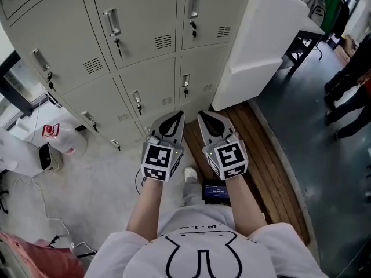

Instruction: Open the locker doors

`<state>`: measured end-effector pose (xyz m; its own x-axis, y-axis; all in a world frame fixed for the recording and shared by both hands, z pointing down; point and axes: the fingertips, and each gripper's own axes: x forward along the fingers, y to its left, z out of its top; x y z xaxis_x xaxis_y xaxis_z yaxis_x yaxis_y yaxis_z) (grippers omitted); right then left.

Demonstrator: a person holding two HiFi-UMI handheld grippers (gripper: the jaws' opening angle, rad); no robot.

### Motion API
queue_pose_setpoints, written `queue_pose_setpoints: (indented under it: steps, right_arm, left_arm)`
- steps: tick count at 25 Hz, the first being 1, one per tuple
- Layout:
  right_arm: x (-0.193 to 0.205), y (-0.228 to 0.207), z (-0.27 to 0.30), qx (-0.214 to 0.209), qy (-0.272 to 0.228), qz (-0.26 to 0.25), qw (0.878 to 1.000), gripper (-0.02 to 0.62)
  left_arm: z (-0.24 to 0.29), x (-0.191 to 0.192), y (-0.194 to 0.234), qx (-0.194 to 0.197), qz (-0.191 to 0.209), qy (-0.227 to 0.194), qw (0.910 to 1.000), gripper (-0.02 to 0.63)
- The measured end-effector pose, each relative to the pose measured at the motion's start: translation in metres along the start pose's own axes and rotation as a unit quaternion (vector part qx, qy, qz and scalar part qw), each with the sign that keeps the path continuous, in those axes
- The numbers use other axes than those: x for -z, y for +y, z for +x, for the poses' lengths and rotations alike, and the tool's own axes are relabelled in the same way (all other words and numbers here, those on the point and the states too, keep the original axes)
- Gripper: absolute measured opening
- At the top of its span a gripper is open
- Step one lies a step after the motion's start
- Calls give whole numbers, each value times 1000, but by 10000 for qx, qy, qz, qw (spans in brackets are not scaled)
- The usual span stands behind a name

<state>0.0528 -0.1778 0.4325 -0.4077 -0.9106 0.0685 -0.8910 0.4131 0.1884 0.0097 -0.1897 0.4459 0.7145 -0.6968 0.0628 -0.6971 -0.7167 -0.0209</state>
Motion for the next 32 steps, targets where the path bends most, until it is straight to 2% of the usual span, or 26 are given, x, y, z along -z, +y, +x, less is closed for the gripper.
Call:
queue_pose_setpoints:
  steps: [7, 10, 19, 27, 32]
  right_arm:
    - [43, -57, 63, -143, 493, 430, 9978, 20]
    - [70, -74, 90, -328, 781, 579, 9947, 57]
    - [121, -114, 151, -837, 1269, 851, 9847, 94]
    - [160, -116, 186, -1218, 1591, 870, 9759, 112]
    - [189, -116, 209, -1014, 1688, 1725, 9651, 115]
  left_arm:
    - [71, 18, 31, -30, -84, 331, 9994, 6]
    - [100, 28, 45, -66, -102, 474, 9988, 6]
    - [173, 63, 79, -308, -447, 902, 9944, 6]
    - [190, 95, 92, -396, -719, 1206, 9893, 6]
    - [184, 109, 102, -455, -1076, 1246, 9853, 6]
